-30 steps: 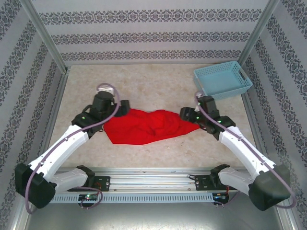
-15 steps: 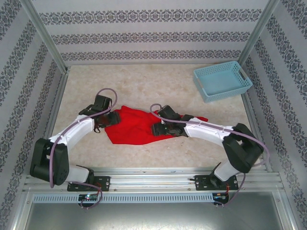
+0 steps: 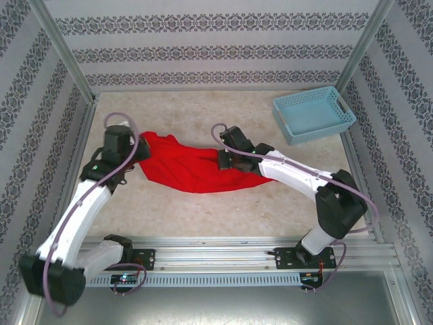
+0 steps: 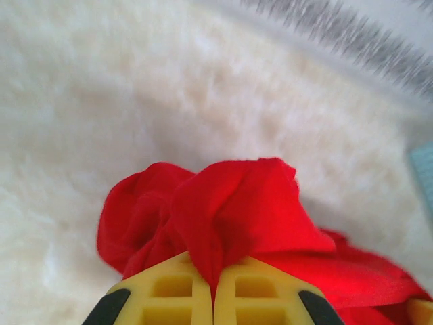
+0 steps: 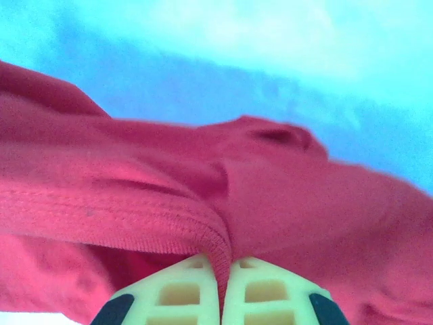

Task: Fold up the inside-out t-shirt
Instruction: Turn the T-shirt inside out at the center of the table.

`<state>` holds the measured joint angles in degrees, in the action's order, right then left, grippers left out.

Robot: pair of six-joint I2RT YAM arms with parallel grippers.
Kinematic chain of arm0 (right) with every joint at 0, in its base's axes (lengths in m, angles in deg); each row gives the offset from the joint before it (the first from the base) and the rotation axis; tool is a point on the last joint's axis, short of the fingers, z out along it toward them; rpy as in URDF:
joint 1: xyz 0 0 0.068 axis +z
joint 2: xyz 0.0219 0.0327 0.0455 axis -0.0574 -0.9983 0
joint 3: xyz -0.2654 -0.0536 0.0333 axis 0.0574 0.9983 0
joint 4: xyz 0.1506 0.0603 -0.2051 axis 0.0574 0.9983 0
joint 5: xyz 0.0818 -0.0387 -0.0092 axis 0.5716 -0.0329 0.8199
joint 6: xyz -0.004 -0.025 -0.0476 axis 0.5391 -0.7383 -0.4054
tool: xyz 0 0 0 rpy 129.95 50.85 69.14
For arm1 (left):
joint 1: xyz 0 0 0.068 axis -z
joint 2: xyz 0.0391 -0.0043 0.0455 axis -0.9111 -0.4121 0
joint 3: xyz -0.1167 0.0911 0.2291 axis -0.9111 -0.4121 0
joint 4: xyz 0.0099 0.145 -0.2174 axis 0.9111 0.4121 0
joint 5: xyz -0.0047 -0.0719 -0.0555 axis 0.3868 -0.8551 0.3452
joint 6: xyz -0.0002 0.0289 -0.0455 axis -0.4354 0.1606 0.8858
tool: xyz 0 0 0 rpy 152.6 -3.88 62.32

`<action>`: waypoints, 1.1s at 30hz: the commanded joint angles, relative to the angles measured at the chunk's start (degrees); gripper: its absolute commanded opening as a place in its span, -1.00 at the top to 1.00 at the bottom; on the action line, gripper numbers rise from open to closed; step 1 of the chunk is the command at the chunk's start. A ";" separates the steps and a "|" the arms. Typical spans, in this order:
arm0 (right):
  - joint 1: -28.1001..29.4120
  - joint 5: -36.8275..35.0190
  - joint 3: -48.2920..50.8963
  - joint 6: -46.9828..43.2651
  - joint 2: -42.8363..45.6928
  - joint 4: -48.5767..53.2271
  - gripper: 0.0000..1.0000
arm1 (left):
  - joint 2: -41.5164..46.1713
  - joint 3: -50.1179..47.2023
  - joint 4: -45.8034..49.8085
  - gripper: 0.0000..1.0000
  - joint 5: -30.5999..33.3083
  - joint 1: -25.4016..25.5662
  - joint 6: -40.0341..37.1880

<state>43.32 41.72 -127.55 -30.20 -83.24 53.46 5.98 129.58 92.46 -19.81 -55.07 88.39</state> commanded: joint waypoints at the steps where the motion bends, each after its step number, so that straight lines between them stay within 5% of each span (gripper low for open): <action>1: -0.95 -2.14 -1.14 -1.69 5.33 -0.23 1.00 | 7.85 0.86 -5.18 1.00 0.65 -0.75 -1.82; 6: -8.24 2.52 2.54 3.35 7.78 -0.04 1.00 | 2.16 2.60 -4.49 1.00 -12.51 -0.04 -1.28; 10: -12.76 5.26 5.82 4.47 5.88 0.22 1.00 | -6.04 0.50 -6.59 0.99 -11.39 8.44 -0.27; 14: -15.16 5.50 9.32 5.03 4.49 -0.07 1.00 | -16.95 0.62 -12.30 0.63 -9.75 21.90 0.77; 17: -16.07 4.03 11.72 4.93 5.73 0.10 0.63 | -23.35 2.45 -12.70 0.16 -9.74 26.71 0.25; 22: -15.29 1.93 15.58 3.64 12.40 -0.15 0.03 | -18.80 -0.39 -9.18 -0.51 0.75 26.91 -2.22; 27: -8.44 3.32 17.85 4.06 16.25 -2.79 -0.18 | -15.14 -2.33 -6.46 -0.59 2.01 23.63 -3.68; 33: -3.86 7.08 19.27 9.81 12.02 -8.04 -0.22 | -24.04 1.58 -6.07 -0.53 -5.01 25.96 -4.65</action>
<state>38.82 46.61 -109.95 -23.97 -68.72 48.91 -14.35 128.78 84.17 -22.33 -30.81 85.79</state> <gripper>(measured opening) 0.607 0.768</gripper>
